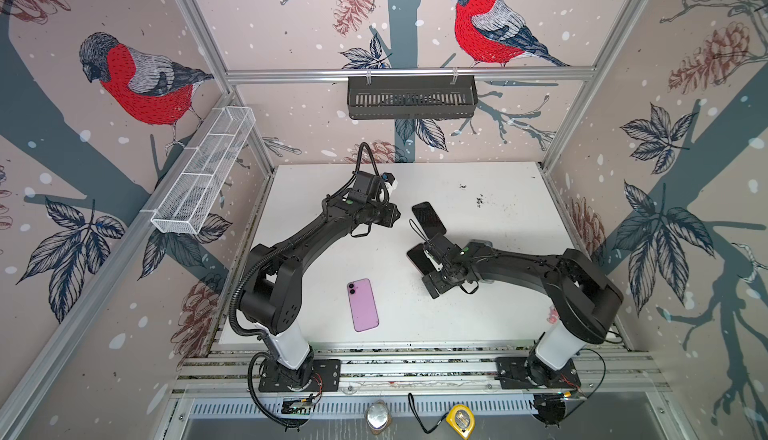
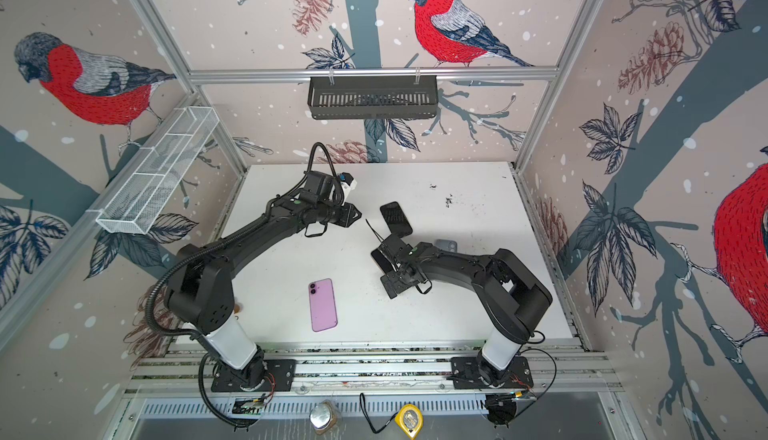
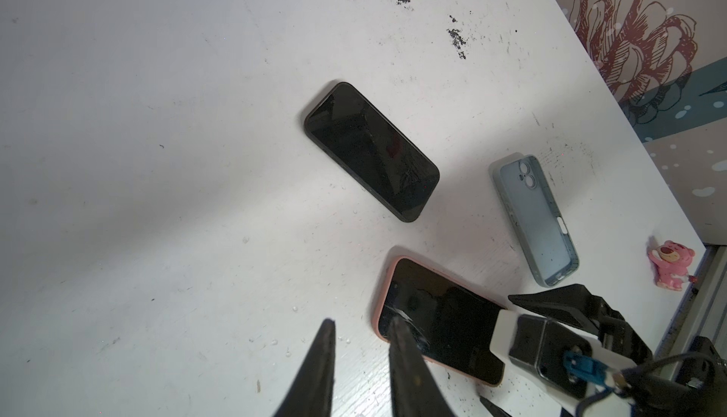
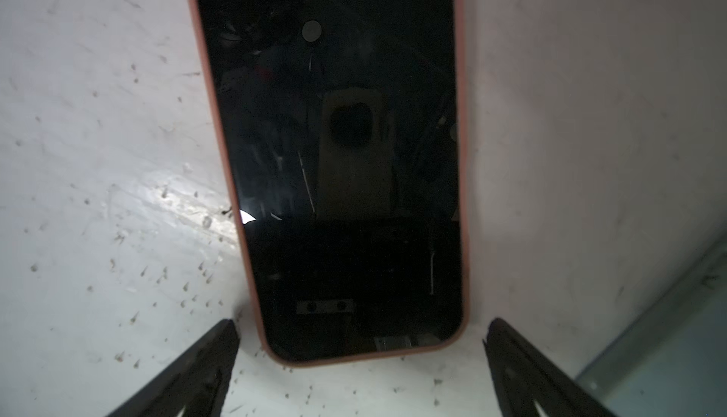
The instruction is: Put the phone into the phone case
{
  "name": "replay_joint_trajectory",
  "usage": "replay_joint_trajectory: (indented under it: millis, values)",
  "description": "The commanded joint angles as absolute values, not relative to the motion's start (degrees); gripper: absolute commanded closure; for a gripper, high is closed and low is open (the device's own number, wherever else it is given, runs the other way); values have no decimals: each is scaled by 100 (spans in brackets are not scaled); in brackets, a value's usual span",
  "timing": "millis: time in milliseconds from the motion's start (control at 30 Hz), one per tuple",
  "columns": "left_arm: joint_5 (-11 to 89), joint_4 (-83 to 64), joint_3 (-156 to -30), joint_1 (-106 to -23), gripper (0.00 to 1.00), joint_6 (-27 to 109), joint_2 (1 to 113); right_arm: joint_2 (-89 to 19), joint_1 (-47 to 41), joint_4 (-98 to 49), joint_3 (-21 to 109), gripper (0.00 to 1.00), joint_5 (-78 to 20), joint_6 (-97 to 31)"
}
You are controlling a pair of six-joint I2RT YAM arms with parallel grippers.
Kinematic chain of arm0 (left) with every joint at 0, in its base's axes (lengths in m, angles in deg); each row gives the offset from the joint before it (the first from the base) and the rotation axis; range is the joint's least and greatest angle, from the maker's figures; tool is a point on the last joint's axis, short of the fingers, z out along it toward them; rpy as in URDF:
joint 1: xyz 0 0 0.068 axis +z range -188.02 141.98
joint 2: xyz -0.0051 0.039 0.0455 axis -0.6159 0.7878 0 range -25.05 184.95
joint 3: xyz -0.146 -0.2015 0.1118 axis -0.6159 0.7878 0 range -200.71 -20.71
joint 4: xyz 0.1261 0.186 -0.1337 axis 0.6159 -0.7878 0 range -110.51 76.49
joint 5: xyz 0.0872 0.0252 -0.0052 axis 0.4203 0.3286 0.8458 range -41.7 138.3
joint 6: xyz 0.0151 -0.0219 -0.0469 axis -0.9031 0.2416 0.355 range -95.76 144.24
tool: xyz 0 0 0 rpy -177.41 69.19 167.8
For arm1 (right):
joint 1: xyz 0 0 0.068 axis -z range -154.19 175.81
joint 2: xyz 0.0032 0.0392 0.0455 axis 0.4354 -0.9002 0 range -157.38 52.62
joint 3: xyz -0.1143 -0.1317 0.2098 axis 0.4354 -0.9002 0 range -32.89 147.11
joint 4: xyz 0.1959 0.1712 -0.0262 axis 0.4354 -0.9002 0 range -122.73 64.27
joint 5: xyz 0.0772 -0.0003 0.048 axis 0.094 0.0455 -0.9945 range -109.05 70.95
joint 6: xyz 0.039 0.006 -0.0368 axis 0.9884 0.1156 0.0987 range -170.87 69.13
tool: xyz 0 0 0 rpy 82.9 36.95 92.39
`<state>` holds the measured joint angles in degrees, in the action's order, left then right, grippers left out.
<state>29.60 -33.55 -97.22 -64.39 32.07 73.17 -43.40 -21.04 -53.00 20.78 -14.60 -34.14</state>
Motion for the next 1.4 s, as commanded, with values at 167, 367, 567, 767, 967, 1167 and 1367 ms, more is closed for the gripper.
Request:
replay_joint_trajectory:
  millis: [167,367,567,767,967,1167,1367]
  values:
    - [3002,-3306,-9789,-6443,73,3110,7355,-4431,-2003,-5039,2020,3,-1709,-3347]
    - [3051,-3301,-9786,-6440,73,3118,7324,-4598,-1998,-5050,2160,7,-1745,-3377]
    - [3082,-3299,-9779,-6445,73,3110,7277,-4756,-1995,-5064,2339,15,-1783,-3311]
    - [3017,-3259,-9763,-6446,73,3136,7257,-5013,-1989,-5059,2673,19,-1635,-3081]
    - [3002,-3225,-9762,-6378,73,3162,7142,-5549,-1982,-5092,3379,22,-1586,-2869]
    - [2961,-3154,-9707,-6189,73,3256,7026,-6262,-1879,-5233,4320,22,-1537,-2779]
    - [3037,-2979,-9549,-5792,73,3519,6886,-7015,-1716,-5397,5416,22,-1697,-2767]
